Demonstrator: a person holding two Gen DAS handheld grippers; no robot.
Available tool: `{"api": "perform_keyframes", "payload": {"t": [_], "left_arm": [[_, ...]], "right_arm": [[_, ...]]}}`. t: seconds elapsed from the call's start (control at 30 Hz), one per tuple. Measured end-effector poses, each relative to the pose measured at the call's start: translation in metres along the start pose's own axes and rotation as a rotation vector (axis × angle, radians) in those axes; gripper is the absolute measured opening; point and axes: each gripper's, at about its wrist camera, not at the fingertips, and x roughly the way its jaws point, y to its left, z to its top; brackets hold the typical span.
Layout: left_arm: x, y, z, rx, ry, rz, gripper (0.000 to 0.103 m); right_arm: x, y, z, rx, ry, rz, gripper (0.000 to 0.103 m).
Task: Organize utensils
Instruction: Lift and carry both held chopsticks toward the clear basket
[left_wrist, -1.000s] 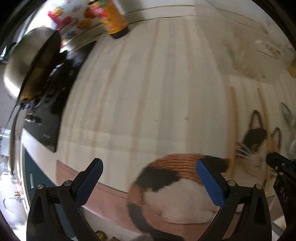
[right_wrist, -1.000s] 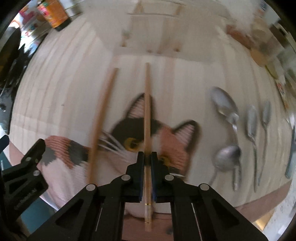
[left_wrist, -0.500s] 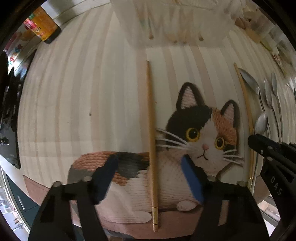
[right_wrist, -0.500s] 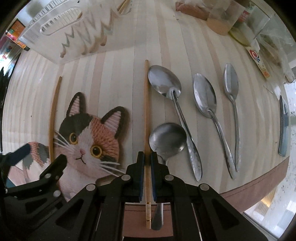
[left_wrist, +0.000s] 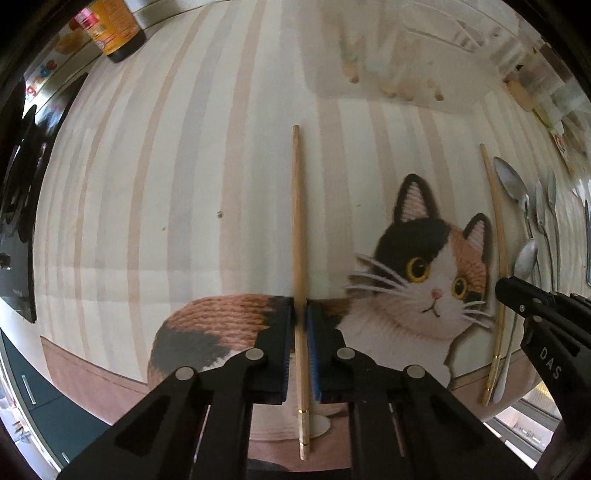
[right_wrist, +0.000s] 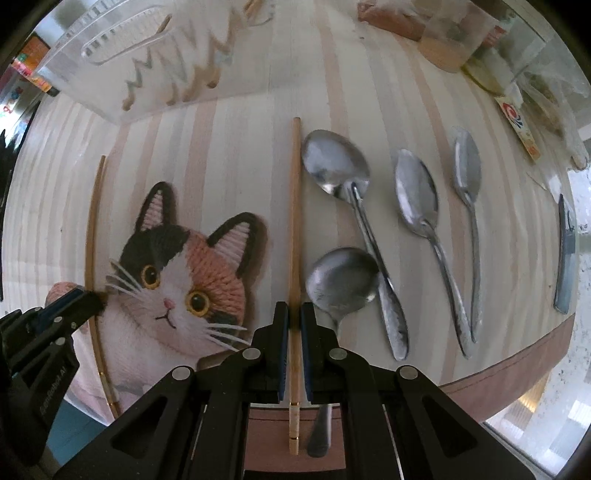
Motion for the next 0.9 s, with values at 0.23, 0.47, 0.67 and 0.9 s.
{"api": "perform_keyframes", "payload": {"t": [0.23,0.47,0.67,0.9], "left_arm": [[-0.005,0.027,0.001,-0.011,0.006,-0.015,0.005],[-0.005,0.042,0.002,-0.008,0.015,-0.032,0.008],[0.001,0.034,0.009,-0.007,0.021,-0.029,0.01],[0.003,0.02,0.011,-0.007,0.014,-0.015,0.007]], "right_arm": [[0.001,0.029,-0.003,-0.051,0.038,0.061,0.007],[-0.003,0.035,-0.001,-0.053,0.049,0.062,0.007],[-0.001,0.03,0.0,-0.06,0.049,0.055,0.008],[-0.001,0.035,-0.001,-0.07,0.045,0.04,0.008]]}}
